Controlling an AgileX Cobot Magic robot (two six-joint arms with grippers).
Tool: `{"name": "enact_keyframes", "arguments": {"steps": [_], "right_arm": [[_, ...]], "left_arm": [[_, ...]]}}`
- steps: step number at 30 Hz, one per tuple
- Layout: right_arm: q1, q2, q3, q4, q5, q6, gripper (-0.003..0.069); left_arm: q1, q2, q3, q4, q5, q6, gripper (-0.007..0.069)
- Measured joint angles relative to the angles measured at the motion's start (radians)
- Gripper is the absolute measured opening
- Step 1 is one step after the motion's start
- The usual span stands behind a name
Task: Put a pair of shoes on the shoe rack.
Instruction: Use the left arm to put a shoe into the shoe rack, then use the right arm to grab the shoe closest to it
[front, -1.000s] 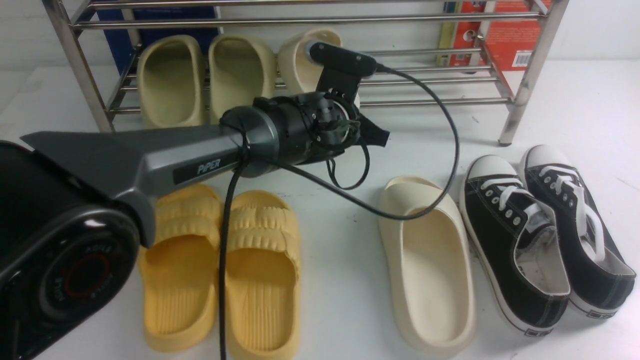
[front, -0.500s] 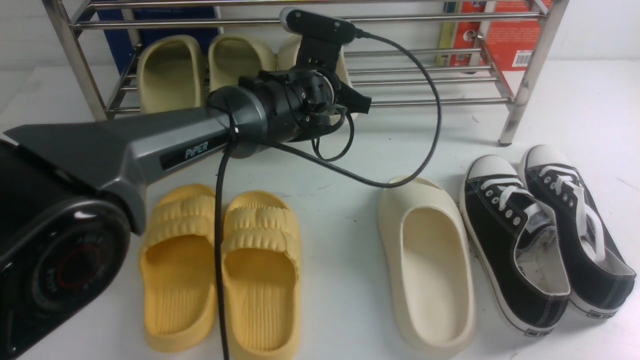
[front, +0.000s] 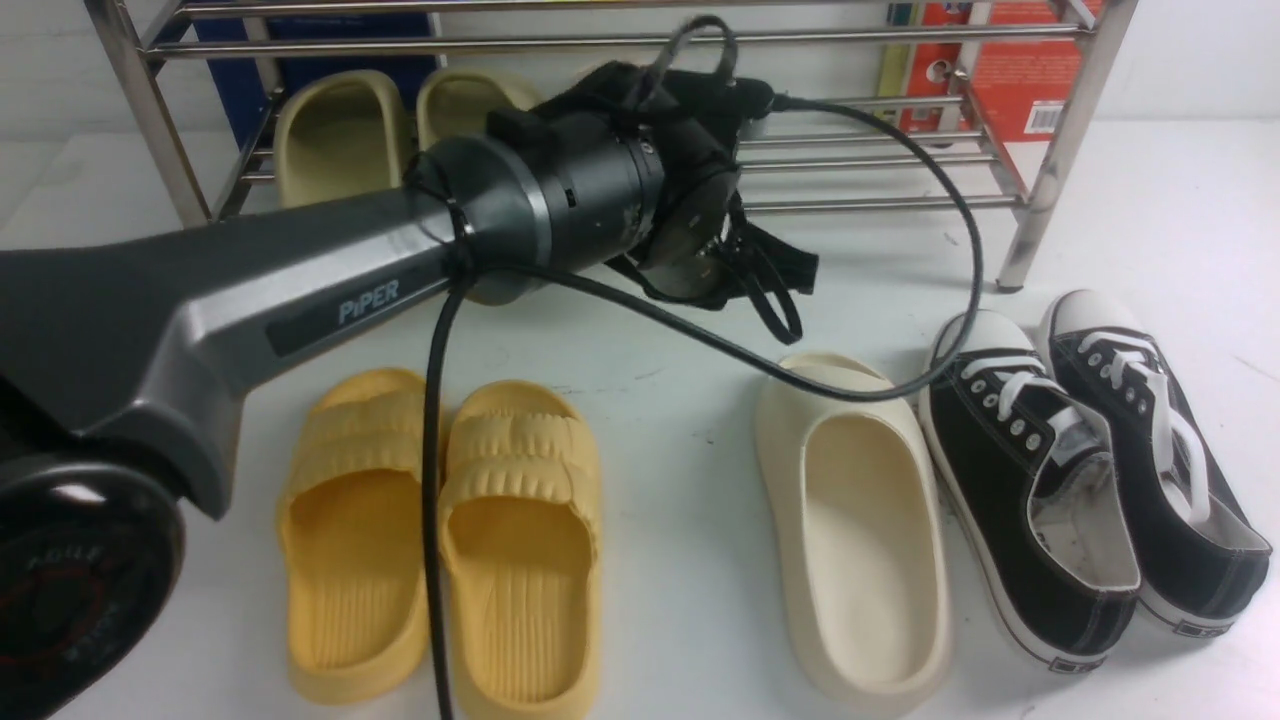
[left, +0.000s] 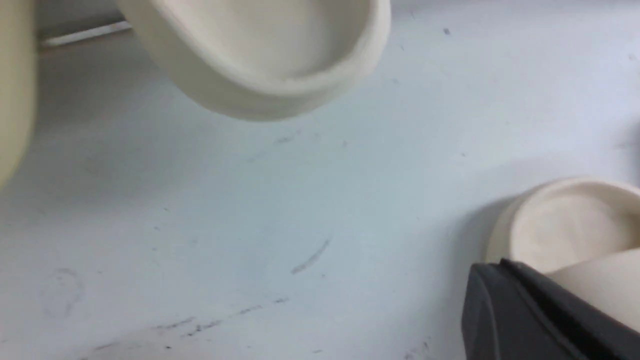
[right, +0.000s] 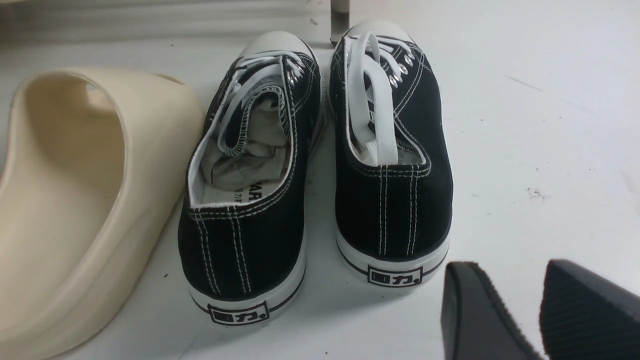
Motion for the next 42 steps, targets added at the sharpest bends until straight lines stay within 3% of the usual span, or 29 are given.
{"name": "enact_keyframes", "arguments": {"steps": [4, 8, 14, 23, 31, 35, 37, 42], "right_arm": [[0.0, 0.0, 0.0, 0.0, 0.0, 0.0, 0.0246], [0.0, 0.0, 0.0, 0.0, 0.0, 0.0, 0.0246], [0.0, 0.0, 0.0, 0.0, 0.0, 0.0, 0.0246], [0.0, 0.0, 0.0, 0.0, 0.0, 0.0, 0.0246], [0.0, 0.0, 0.0, 0.0, 0.0, 0.0, 0.0246], [0.0, 0.0, 0.0, 0.0, 0.0, 0.0, 0.0246], [0.0, 0.0, 0.0, 0.0, 0.0, 0.0, 0.0246], [0.0, 0.0, 0.0, 0.0, 0.0, 0.0, 0.0246]], "left_arm": [[0.056, 0.042, -0.046, -0.128, -0.027, 0.104, -0.0013], [0.103, 0.119, -0.154, -0.144, -0.034, 0.127, -0.0013], [0.105, 0.189, -0.234, -0.058, -0.034, 0.122, -0.0013], [0.105, 0.199, -0.252, 0.139, -0.061, -0.021, -0.0013], [0.074, 0.128, -0.25, 0.127, 0.076, -0.032, -0.0013], [0.012, -0.04, -0.128, 0.117, 0.167, -0.035, -0.0013], [-0.004, -0.102, -0.058, 0.112, 0.156, -0.046, -0.0013], [-0.029, -0.464, 0.339, 0.083, 0.044, -0.117, -0.0013]]}}
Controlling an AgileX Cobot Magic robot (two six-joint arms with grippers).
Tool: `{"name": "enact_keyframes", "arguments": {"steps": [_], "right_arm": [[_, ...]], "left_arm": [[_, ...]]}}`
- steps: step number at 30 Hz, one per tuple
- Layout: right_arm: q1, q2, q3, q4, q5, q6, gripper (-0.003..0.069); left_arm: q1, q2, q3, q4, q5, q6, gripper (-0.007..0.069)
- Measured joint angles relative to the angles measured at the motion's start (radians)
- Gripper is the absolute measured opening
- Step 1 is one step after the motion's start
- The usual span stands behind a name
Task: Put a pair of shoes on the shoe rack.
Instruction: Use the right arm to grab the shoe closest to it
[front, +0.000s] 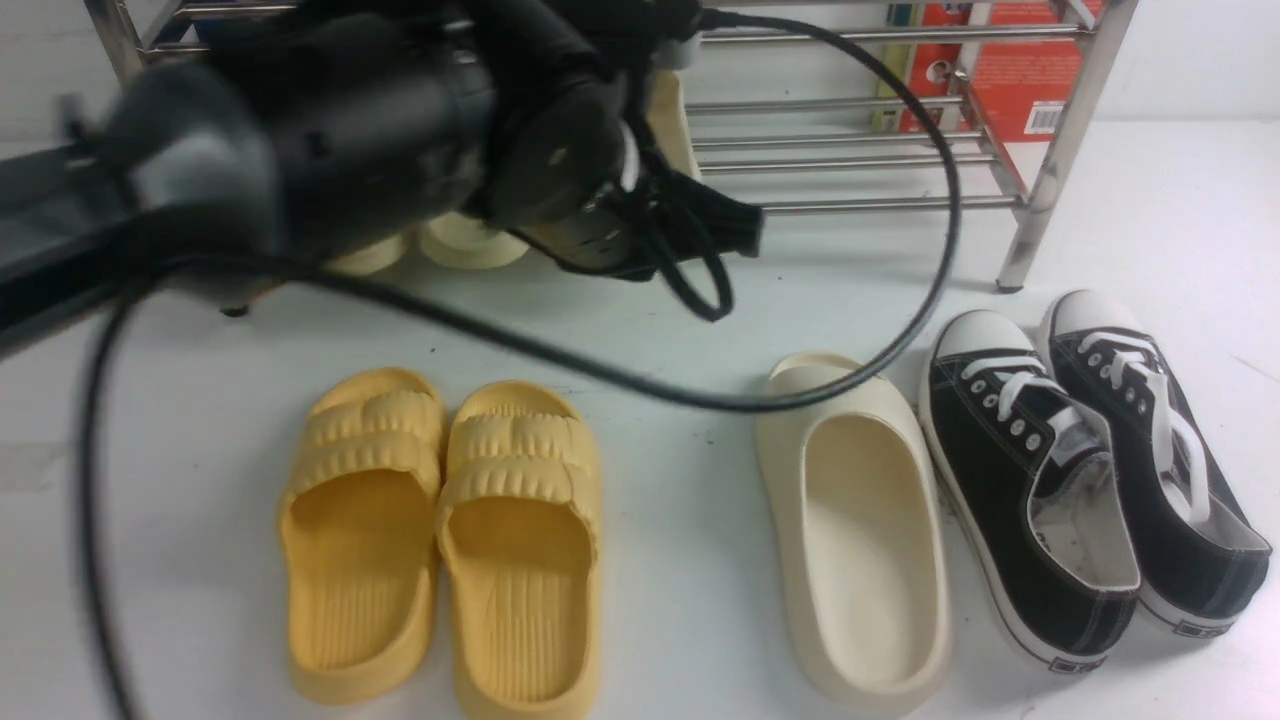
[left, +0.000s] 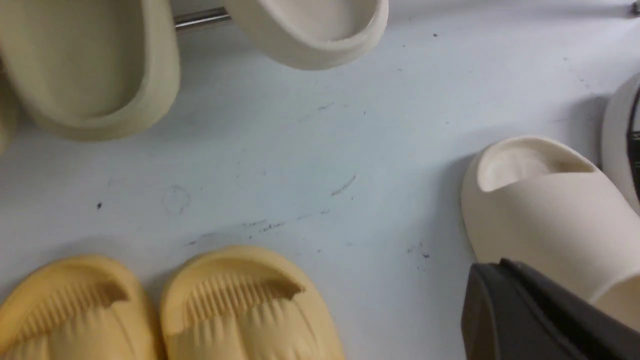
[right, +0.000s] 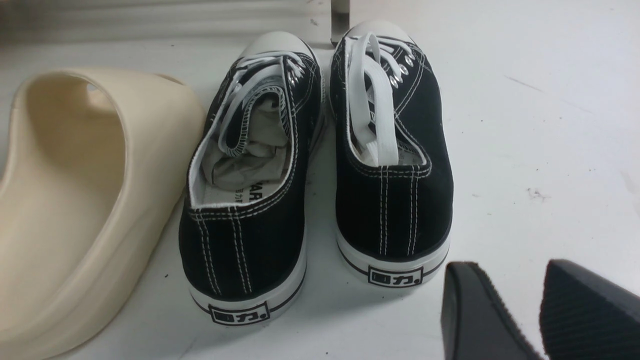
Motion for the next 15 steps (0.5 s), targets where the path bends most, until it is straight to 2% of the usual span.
{"name": "enact_keyframes", "arguments": {"steps": [3, 5, 10, 15], "right_arm": [[0.0, 0.0, 0.0, 0.0, 0.0, 0.0, 0.0246], [0.0, 0.0, 0.0, 0.0, 0.0, 0.0, 0.0246], [0.0, 0.0, 0.0, 0.0, 0.0, 0.0, 0.0246], [0.0, 0.0, 0.0, 0.0, 0.0, 0.0, 0.0246]], "left_arm": [[0.001, -0.169, 0.142, -0.001, -0.054, -0.012, -0.0013], [0.001, -0.372, 0.335, -0.003, -0.128, -0.021, -0.0013], [0.001, -0.616, 0.597, -0.017, -0.273, -0.048, -0.0013], [0.001, -0.806, 0.775, -0.071, -0.375, -0.055, -0.0013]]}}
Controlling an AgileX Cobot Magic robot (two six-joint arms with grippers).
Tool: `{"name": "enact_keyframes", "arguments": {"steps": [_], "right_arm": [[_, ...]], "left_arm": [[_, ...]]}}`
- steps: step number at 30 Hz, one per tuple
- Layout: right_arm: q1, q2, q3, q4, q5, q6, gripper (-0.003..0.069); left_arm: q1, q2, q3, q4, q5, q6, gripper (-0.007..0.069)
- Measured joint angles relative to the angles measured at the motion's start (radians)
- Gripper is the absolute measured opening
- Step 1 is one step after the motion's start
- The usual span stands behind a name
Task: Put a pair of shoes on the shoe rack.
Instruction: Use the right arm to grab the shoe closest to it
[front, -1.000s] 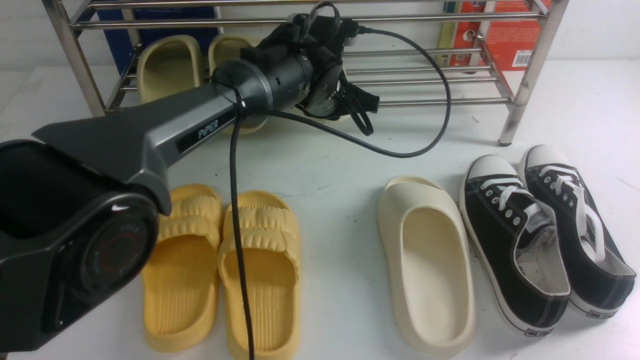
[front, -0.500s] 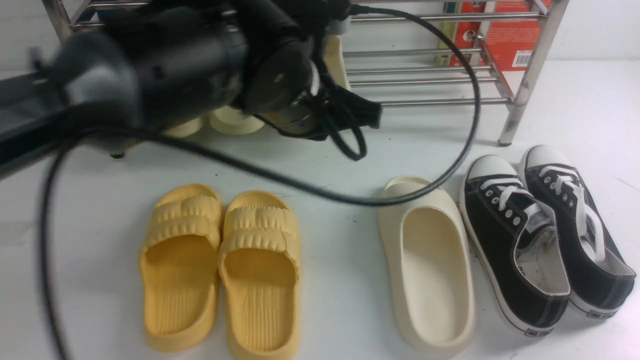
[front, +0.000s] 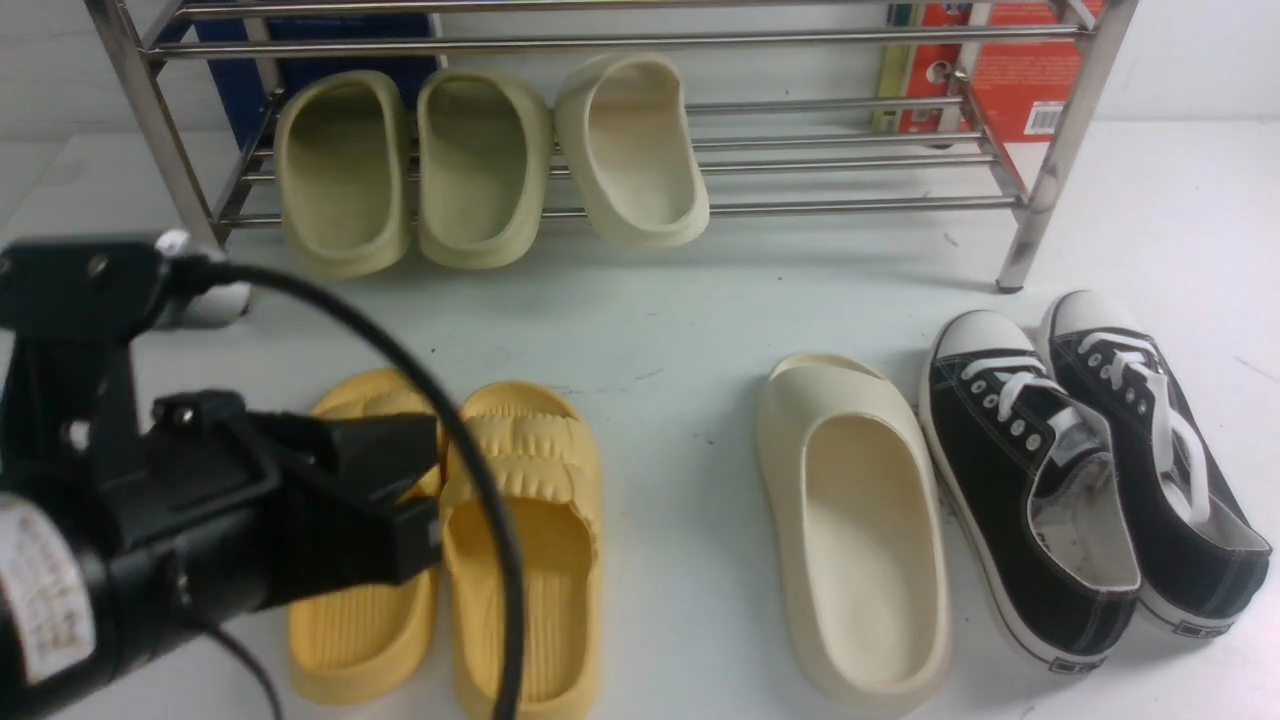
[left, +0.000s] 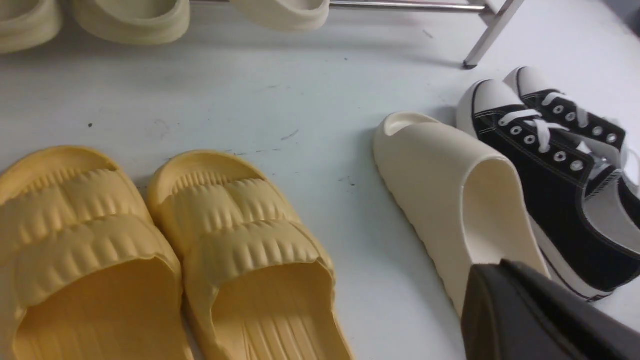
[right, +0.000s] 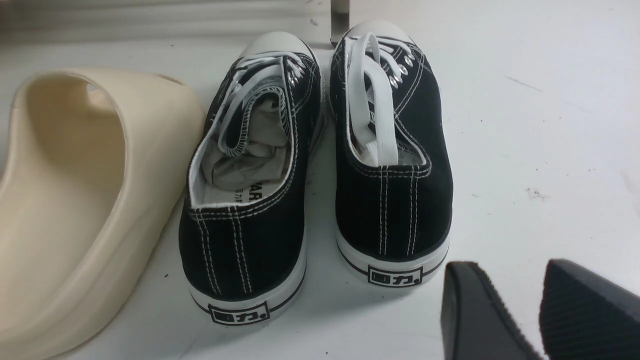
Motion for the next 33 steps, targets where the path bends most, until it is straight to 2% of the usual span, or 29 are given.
{"name": "enact_keyframes", "arguments": {"steps": [10, 14, 20, 22, 26, 30, 33], "right_arm": [[0.0, 0.0, 0.001, 0.003, -0.009, 0.0, 0.0246], [0.0, 0.0, 0.004, 0.065, -0.033, 0.04, 0.0246], [0.0, 0.0, 0.005, 0.253, -0.108, 0.112, 0.0246], [0.0, 0.0, 0.005, 0.377, -0.157, 0.141, 0.0239], [0.0, 0.0, 0.005, 0.473, -0.209, 0.136, 0.0218], [0.0, 0.0, -0.02, 0.478, -0.125, 0.134, 0.0182], [0.0, 0.028, -0.128, 0.459, 0.018, 0.114, 0.0128]], "left_arm": [[0.0, -0.237, 0.13, -0.016, -0.051, -0.003, -0.0013], [0.0, -0.279, 0.131, -0.016, -0.043, -0.003, -0.0013], [0.0, -0.375, 0.135, -0.017, 0.051, -0.003, -0.001], [0.0, -0.442, 0.164, -0.017, 0.095, -0.003, -0.001], [0.0, -0.601, 0.232, -0.028, 0.129, -0.024, -0.001], [0.0, -0.728, 0.248, -0.04, 0.137, -0.028, -0.0009], [0.0, -0.747, 0.249, -0.04, 0.185, -0.028, -0.0006]]}}
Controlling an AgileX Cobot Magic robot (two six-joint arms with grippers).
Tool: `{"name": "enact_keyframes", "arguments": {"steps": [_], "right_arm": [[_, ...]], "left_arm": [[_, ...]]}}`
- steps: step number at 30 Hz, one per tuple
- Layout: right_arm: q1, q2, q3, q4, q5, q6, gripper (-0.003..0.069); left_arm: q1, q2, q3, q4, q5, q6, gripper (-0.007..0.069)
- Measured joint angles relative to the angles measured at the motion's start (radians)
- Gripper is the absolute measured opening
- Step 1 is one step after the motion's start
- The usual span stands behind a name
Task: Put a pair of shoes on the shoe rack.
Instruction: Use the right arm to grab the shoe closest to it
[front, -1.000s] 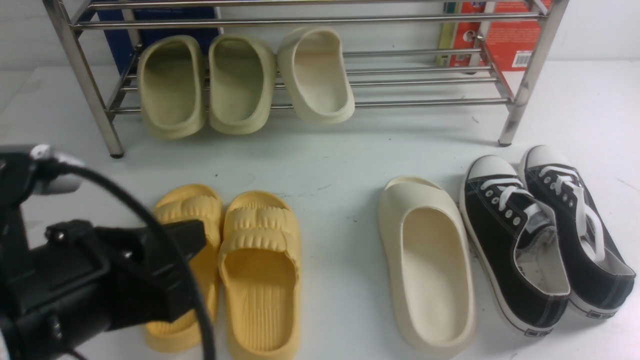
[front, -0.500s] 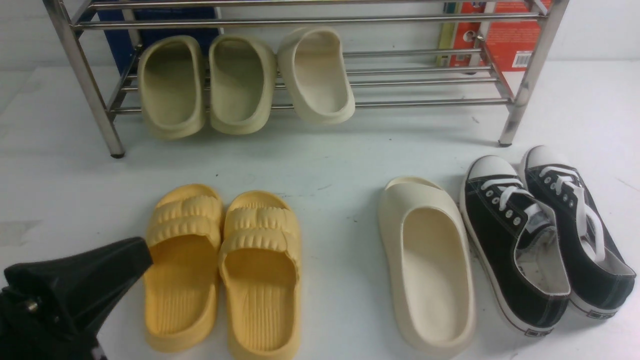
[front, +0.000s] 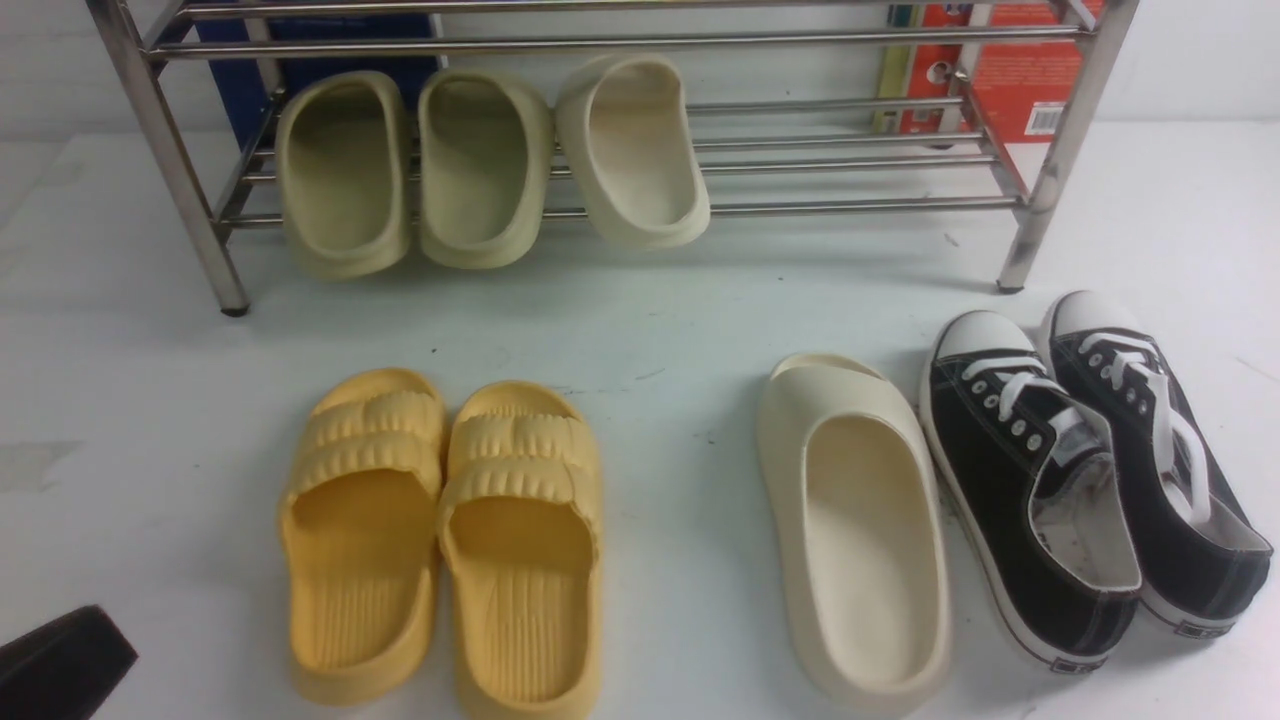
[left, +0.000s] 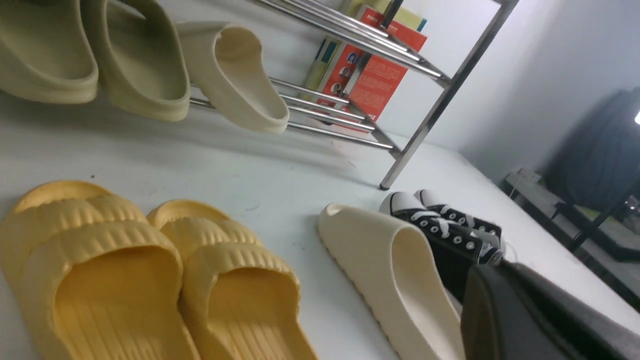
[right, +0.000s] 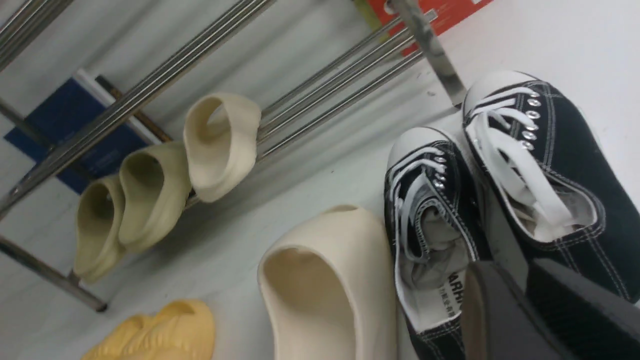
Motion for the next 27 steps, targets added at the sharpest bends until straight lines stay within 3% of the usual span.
{"name": "enact_keyframes", "arguments": {"steps": [6, 10, 16, 19, 20, 21, 27], "right_arm": [[0.0, 0.26, -0.339, -0.065, 0.36, -0.116, 0.0059], [0.0, 0.505, -0.551, -0.134, 0.622, -0.184, 0.0052], [0.025, 0.824, -0.74, -0.218, 0.728, -0.196, 0.0046], [0.102, 0.95, -0.789, -0.228, 0.711, -0.163, 0.0036], [0.188, 1.032, -0.817, -0.241, 0.689, -0.137, 0.0034], [0.198, 1.041, -0.82, -0.243, 0.683, -0.13, 0.0034], [0.511, 1.26, -0.895, -0.403, 0.579, 0.047, 0.0074]], "left_arm": [[0.0, 0.0, 0.001, 0.028, 0.059, 0.003, -0.0002], [0.0, 0.0, 0.001, 0.022, 0.06, 0.003, 0.0], [0.0, 0.0, 0.001, 0.004, 0.06, 0.003, 0.0004], [0.0, 0.0, 0.001, 0.003, 0.06, 0.003, 0.0007], [0.0, 0.0, 0.001, 0.002, 0.06, 0.003, 0.0008], [0.0, 0.0, 0.001, 0.001, 0.06, 0.003, 0.0008], [0.0, 0.0, 0.001, 0.001, 0.06, 0.003, 0.0015]]}}
